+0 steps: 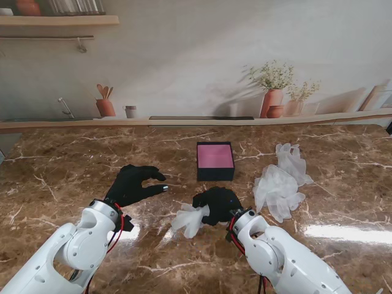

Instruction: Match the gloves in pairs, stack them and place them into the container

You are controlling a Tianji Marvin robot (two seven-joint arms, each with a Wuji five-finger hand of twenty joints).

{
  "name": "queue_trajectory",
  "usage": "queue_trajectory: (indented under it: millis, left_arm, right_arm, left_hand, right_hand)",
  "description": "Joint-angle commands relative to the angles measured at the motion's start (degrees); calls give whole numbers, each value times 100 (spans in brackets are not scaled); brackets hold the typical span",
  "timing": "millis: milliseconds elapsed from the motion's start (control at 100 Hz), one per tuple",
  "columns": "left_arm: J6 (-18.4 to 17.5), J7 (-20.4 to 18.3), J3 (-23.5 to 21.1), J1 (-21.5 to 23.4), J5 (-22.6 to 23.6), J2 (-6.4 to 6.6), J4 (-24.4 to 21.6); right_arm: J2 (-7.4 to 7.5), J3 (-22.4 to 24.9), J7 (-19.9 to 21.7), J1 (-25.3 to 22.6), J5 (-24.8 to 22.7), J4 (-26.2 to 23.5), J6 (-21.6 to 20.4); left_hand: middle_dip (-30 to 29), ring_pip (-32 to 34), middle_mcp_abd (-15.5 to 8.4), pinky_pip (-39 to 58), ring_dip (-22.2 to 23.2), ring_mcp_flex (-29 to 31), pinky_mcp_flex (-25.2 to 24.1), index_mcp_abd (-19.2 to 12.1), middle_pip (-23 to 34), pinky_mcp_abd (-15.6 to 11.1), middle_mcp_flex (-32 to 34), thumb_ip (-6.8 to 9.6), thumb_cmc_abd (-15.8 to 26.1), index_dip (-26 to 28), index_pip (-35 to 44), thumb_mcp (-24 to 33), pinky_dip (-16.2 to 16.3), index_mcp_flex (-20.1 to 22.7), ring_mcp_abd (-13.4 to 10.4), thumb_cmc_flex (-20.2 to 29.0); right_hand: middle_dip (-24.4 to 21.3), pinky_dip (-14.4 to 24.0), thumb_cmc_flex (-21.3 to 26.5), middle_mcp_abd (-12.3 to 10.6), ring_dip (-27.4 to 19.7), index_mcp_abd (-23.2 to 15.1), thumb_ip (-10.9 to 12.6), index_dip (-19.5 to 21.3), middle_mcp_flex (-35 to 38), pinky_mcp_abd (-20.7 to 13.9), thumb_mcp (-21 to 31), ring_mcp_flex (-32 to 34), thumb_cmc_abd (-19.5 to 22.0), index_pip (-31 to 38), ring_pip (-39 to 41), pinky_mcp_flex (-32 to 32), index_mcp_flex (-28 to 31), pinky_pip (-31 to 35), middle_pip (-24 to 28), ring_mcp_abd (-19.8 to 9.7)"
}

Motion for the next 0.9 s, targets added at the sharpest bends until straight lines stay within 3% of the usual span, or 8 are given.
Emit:
queue_trajectory:
  millis: [0,220,440,690,720,890]
  left_arm:
    - [7,1,42,3,-6,-8,23]
    - [-6,8,88,-32,-26,-11,47]
    - [36,-35,126,-85,-45,-7,63]
    - [53,-36,71,-68,-19,-5,44]
    - [58,-38,59,-59,-14,-4,41]
    - [84,-88,-8,-12,-16,6,29]
  right_arm:
    - [-33,119,-46,161,-51,-100,133]
    - [-98,270,-230,728,-270,-68,844]
    - [-47,80,51,1590,-574,404,1117]
    - [71,-834,281,2743,-1245,1301,1358]
    - [78,-971,296,2873,-1282,1412,1357]
    - [44,-1774,288,3544,-1261,2086,1428]
  left_hand:
    - [-31,-186,-67,-214,-70,97,-120,-173,-157,-30,56,130,230,82,-22,-225,56,103,-158,218]
    - [-34,-193,-56,-254,-74,93,-116,-154,-166,-39,44,136,233,67,-58,-256,115,72,-157,223]
    - [-35,-204,-65,-285,-78,69,-114,-143,-171,-37,27,139,229,78,-48,-285,164,79,-170,231]
    - [-35,-209,-67,-341,-81,55,-113,-163,-169,-34,19,142,224,85,-46,-321,189,73,-166,232]
    - [-34,-209,-65,-346,-81,57,-112,-155,-167,-34,22,142,230,86,-45,-325,193,75,-174,230]
    - [-37,-219,-52,-396,-86,29,-123,-127,-175,-24,9,146,237,101,-15,-345,201,130,-146,243]
  right_hand:
    - [128,37,181,20,34,-141,55,-40,171,-361,169,269,29,224,141,159,149,324,-28,59]
    - [168,44,146,29,63,-86,68,-144,165,-416,153,268,127,199,186,173,120,355,-45,49]
    - [280,27,66,9,75,-114,80,-194,97,-447,157,268,249,233,182,162,81,318,-14,13]
    - [379,23,32,-44,84,-146,90,-407,34,-489,190,264,315,152,128,150,116,273,6,-26]
    - [404,50,27,-46,122,-166,85,-661,37,-503,205,267,329,263,112,151,119,262,-12,-29]
    - [627,131,-27,-70,259,-136,108,-969,-59,-510,271,273,410,253,304,161,251,327,138,-103]
